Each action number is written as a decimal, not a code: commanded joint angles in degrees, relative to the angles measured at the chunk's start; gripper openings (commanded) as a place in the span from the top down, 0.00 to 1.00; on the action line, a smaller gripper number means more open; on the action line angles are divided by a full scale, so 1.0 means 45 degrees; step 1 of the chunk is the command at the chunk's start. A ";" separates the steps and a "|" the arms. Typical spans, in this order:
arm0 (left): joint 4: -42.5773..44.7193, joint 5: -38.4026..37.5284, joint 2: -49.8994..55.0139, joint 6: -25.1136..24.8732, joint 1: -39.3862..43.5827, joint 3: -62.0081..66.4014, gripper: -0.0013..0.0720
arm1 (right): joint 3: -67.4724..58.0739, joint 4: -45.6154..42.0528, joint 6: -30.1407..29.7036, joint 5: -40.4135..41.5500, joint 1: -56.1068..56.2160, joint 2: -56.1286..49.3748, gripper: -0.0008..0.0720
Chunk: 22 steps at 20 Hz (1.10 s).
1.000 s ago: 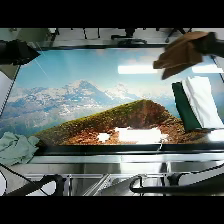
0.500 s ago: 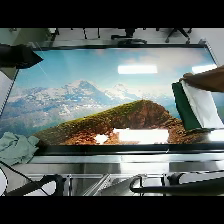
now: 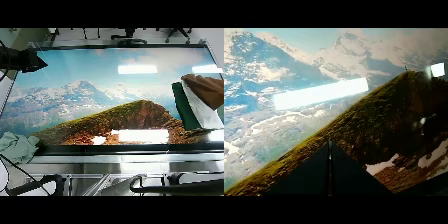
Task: Fold the shirts.
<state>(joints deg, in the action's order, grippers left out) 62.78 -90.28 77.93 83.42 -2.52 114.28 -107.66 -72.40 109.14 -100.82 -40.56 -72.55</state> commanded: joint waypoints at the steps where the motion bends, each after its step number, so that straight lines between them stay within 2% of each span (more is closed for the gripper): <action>1: 0.0015 -0.0155 0.0039 0.0000 0.0272 0.0000 0.95 | 0.1219 -0.1889 -0.0602 -0.1020 -0.0015 0.0335 0.79; 2: 0.0019 -0.0155 0.0039 0.0000 0.0461 0.0000 0.95 | 0.1292 -0.1885 -0.0646 -0.1030 -0.0015 0.0321 0.34; 3: 0.0029 -0.0141 0.0039 0.0000 0.0665 0.0000 0.95 | 0.1297 -0.1851 -0.0787 -0.1005 -0.0010 0.0296 0.03; 5: 0.0034 -0.0078 0.0039 -0.0121 0.1054 0.0000 0.95 | 0.1297 -0.1666 -0.1229 -0.0894 -0.0010 0.0301 0.04; 6: 0.0034 0.0044 0.0039 -0.0243 0.1214 0.0000 0.95 | 0.1297 -0.1627 -0.1326 -0.0884 -0.0010 0.0301 0.13; 7: 0.0034 0.0155 0.0034 -0.0248 0.1350 0.0005 0.95 | 0.1297 -0.1506 -0.1336 -0.0797 -0.0010 0.0301 0.38; 8: 0.0034 0.0199 0.0034 -0.0248 0.1399 0.0005 0.95 | 0.1297 -0.0986 -0.1535 -0.0602 0.0000 0.0306 0.51; 10: 0.0034 0.0243 0.0034 -0.0301 0.1375 0.0005 0.95 | 0.1297 0.0699 -0.1651 0.0136 0.0015 0.0364 0.52; 12: 0.0029 0.0107 -0.0083 -0.0301 0.1175 0.0000 0.95 | 0.1297 0.2375 -0.2055 0.1258 0.0359 0.0520 0.95; 14: 0.0078 -0.0024 -0.0384 -0.0301 0.1098 -0.0049 0.95 | 0.1345 0.2482 -0.2433 0.2191 0.1472 0.0797 0.96; 16: 0.0068 0.0559 -0.1219 -0.0335 0.1088 -0.1098 0.95 | 0.1715 0.1802 -0.2803 0.2715 0.3026 0.1083 0.96; 18: 0.0039 0.1205 -0.2560 -0.0350 0.1093 -0.3453 0.95 | 0.2788 0.0617 -0.2977 0.3172 0.4886 0.1506 0.96; 22: 0.0034 0.2035 -0.5513 -0.0675 0.1093 -0.9534 0.95 | 0.6907 0.0457 -0.3706 0.4736 0.8412 0.3065 0.96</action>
<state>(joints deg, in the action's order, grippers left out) 62.98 -84.64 61.36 81.12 2.46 87.72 -87.72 -68.88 95.29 -85.71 -13.45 -63.18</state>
